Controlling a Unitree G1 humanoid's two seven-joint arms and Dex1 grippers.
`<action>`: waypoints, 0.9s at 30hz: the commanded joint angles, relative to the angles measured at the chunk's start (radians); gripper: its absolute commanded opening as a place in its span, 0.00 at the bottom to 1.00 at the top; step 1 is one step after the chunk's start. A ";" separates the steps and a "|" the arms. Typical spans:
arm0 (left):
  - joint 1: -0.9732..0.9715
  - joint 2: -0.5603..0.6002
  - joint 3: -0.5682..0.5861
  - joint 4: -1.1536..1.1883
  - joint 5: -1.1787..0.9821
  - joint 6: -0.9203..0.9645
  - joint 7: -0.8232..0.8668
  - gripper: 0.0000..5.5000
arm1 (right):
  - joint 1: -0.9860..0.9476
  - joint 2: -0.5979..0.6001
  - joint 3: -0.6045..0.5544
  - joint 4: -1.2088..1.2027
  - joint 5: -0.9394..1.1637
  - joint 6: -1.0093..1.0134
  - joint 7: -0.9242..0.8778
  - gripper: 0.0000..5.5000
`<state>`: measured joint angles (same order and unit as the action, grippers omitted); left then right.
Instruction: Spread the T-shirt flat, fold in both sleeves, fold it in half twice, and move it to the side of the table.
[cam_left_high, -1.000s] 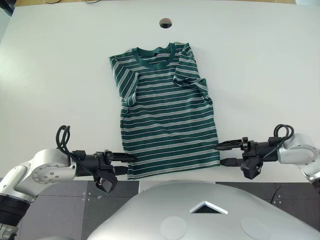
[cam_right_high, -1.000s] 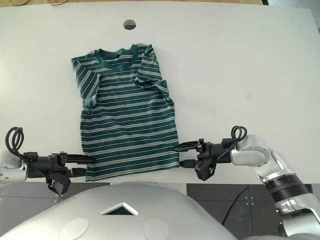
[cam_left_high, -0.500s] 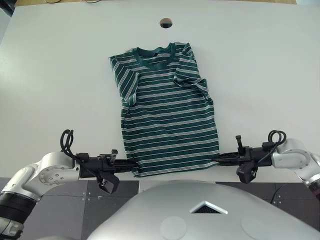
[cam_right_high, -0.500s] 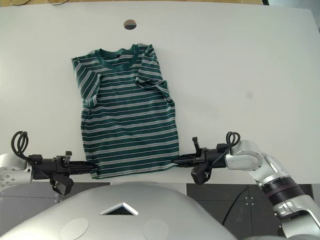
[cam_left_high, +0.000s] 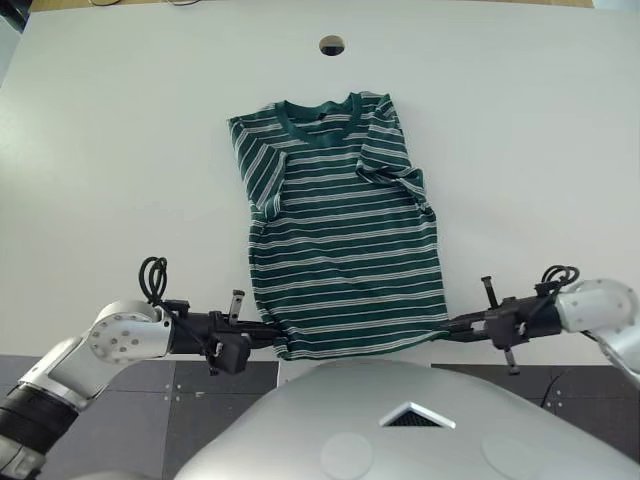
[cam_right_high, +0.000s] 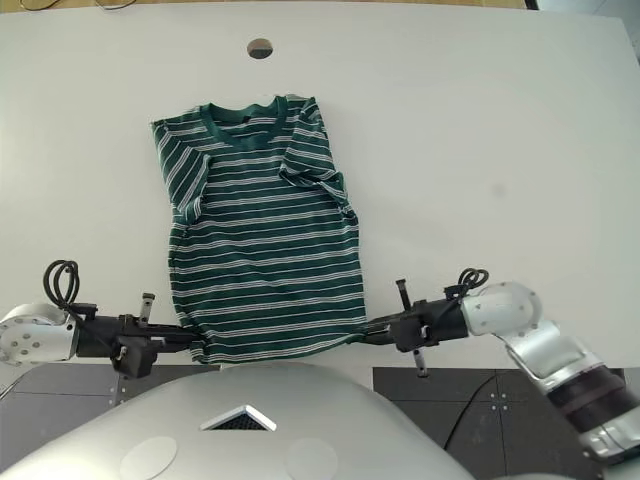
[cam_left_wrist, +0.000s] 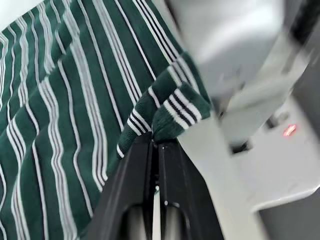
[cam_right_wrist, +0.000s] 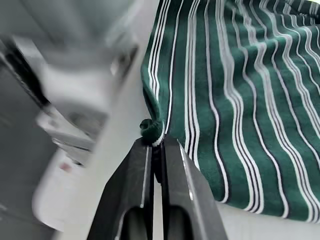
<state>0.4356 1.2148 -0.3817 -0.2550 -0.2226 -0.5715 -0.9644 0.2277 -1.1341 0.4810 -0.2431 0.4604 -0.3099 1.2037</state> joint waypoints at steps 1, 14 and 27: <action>-0.008 0.144 0.054 -0.279 -0.411 0.272 -0.146 0.02 | -0.022 -0.069 -0.109 -0.143 0.292 0.254 0.097 0.02; -0.165 -0.119 0.355 -0.208 -0.601 0.477 -0.088 0.02 | -0.182 0.259 -0.271 -0.041 0.123 0.273 -0.034 0.02; -0.387 -0.384 0.390 0.220 -0.229 0.471 0.048 0.02 | -0.596 0.558 -0.265 0.342 -0.306 0.123 -0.332 0.02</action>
<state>0.0895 0.8585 -0.0026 -0.0654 -0.4996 -0.1142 -0.9563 -0.3220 -0.5978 0.2068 0.0520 0.2101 -0.1511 0.8931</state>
